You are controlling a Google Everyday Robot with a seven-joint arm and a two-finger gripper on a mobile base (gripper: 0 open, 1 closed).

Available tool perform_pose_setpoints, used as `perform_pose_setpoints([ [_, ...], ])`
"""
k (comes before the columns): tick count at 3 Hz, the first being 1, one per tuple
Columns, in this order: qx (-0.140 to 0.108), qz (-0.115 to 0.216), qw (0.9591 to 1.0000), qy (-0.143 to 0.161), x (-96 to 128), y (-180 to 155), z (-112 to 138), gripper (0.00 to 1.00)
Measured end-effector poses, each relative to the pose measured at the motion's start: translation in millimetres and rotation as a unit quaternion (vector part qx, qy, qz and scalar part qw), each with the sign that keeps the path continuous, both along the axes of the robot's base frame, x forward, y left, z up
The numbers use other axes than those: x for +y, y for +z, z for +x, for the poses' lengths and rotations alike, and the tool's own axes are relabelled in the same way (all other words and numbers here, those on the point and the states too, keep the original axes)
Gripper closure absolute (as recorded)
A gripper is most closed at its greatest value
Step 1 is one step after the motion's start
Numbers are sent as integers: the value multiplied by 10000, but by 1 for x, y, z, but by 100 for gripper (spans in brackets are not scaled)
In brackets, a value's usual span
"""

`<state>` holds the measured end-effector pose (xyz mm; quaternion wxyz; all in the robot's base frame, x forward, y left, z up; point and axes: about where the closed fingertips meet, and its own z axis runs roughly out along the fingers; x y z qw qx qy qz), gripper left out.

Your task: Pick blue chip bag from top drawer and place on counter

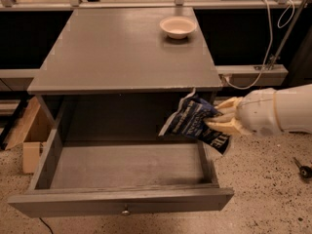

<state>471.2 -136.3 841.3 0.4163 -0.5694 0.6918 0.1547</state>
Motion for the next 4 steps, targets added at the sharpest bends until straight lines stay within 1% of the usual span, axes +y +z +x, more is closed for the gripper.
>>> perform_pose_setpoints([
  [1,-218,-99,9996,119,-3,5,0,100],
  [2,-238,-73,9996,110,-2,6,2,100],
  [3,-454,100,9988,-165,2,30,33,100],
  [4,-654,177,9956,-647,3,61,89,100],
])
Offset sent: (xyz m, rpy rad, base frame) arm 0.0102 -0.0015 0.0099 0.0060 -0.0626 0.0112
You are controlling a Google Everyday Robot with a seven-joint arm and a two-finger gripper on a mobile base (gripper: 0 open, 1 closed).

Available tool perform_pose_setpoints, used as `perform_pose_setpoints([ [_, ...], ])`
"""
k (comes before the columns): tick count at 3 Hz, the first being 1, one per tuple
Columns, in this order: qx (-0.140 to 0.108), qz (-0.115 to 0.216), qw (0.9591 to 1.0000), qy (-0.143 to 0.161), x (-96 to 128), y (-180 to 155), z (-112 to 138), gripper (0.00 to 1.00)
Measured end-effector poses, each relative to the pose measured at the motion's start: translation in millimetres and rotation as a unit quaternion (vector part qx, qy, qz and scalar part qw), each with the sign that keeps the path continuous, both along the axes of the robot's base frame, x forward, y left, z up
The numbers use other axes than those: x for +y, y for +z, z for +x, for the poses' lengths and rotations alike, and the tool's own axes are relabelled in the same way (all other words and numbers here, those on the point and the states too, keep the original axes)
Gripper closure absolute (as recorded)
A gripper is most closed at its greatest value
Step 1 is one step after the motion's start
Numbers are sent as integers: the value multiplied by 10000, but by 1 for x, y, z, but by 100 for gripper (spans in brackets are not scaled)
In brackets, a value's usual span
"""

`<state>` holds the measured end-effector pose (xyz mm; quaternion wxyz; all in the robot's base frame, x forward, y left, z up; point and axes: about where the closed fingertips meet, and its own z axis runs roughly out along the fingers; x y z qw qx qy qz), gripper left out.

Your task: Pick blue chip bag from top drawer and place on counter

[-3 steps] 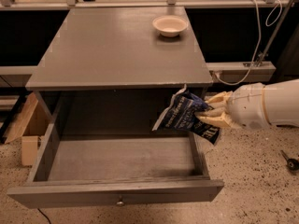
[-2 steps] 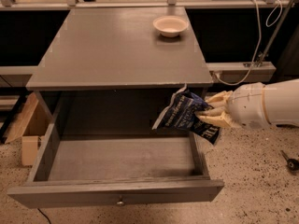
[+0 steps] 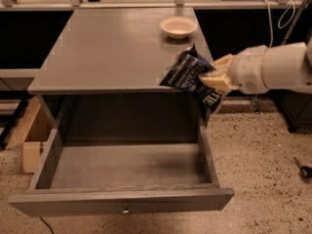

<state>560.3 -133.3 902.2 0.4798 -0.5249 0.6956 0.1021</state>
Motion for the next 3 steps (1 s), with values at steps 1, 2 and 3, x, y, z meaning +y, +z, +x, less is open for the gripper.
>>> perform_pose_setpoints([
  [1,74,65,9997,-207,7,16,57,100],
  [2,304,114,9992,-220,19,19,112,100],
  [3,590,182,9980,-130,34,18,157,81],
])
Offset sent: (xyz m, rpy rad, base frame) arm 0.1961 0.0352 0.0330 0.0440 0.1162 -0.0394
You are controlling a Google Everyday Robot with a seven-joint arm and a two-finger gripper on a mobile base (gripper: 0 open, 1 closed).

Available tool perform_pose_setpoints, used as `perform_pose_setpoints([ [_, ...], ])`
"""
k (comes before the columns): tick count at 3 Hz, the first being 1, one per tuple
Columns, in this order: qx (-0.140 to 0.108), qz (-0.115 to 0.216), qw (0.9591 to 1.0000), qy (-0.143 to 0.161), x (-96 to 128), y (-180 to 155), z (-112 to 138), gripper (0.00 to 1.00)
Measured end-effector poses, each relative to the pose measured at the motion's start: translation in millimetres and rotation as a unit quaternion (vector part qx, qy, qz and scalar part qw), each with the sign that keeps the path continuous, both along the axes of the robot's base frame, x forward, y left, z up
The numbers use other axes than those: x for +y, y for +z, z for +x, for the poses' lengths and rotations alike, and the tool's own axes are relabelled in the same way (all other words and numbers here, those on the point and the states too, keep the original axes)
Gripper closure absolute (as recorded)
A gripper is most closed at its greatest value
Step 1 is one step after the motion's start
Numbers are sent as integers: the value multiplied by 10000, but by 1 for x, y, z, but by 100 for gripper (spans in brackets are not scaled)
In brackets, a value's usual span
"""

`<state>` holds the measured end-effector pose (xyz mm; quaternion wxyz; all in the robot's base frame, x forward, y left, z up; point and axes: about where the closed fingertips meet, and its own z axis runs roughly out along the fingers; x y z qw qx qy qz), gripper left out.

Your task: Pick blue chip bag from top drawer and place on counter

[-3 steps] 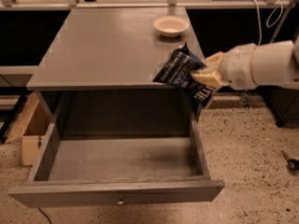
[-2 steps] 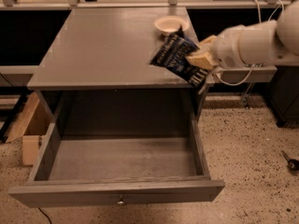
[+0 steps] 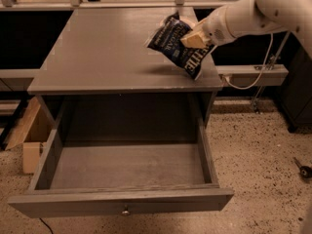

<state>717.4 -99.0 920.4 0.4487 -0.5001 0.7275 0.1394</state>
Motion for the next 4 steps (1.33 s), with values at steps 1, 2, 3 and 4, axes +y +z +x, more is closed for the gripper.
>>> perform_pose_setpoints([
  [1,169,97,9995,236,23,3,25,58],
  [2,247,131,9980,575,53,4,30,35],
  [3,345,80,9962,791,74,0,32,12],
  [4,413,-2,9952,890,81,-5,33,0],
])
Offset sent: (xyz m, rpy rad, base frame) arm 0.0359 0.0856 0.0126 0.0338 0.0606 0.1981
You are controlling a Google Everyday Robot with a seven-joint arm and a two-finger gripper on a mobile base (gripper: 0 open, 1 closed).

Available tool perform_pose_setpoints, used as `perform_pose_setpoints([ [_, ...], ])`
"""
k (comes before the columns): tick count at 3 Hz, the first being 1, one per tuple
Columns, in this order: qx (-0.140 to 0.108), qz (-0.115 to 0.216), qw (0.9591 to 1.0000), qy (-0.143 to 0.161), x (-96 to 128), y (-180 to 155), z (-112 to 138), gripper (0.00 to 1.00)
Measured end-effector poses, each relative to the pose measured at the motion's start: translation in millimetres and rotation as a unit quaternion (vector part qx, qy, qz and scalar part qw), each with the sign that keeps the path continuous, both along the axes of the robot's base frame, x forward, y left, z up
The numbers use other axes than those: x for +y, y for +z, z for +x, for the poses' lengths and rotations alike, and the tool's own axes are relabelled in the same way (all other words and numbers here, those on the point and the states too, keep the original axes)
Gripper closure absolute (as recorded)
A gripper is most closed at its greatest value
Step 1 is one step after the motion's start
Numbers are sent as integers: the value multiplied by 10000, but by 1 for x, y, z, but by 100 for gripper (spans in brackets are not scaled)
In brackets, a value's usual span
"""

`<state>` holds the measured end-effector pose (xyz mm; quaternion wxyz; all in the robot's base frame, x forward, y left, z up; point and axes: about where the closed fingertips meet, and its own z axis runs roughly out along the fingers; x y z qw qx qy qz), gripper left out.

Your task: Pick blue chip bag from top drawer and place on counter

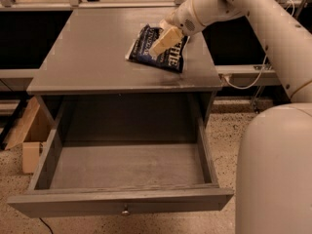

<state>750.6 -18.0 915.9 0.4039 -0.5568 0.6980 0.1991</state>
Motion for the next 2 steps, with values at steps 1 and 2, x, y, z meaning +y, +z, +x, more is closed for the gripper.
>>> perform_pose_setpoints([
  [1,-248,-111,9991,-340,-35,16,-5,0],
  [2,-605,-146,9944,-857,-81,39,-22,0],
])
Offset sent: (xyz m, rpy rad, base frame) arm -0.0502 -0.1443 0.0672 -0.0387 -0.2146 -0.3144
